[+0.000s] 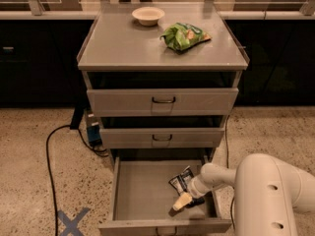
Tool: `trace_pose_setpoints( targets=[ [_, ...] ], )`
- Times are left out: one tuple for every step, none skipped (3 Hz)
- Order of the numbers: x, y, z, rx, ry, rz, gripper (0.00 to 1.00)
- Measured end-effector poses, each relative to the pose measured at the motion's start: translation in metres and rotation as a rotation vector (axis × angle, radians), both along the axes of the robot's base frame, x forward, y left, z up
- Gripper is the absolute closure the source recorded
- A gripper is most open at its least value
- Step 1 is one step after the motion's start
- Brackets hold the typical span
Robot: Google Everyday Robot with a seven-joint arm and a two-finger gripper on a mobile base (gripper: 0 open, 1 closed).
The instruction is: Pick blue chip bag from bottom drawer and place on counter
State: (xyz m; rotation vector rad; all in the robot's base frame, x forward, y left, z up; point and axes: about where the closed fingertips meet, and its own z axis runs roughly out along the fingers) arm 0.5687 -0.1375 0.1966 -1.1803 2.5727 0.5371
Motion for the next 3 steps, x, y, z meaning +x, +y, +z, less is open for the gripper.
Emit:
trace_pose_setpoints(
  targets=[
    [0.009, -0.014, 0.007, -0.065, -0.04, -0.03, 0.0],
    [0.019, -0.015, -0.016, -0.121, -0.036, -0.029, 0.0],
    [0.028, -0.006, -0.044, -0.14, -0.016, -0.018, 0.0]
  ],
)
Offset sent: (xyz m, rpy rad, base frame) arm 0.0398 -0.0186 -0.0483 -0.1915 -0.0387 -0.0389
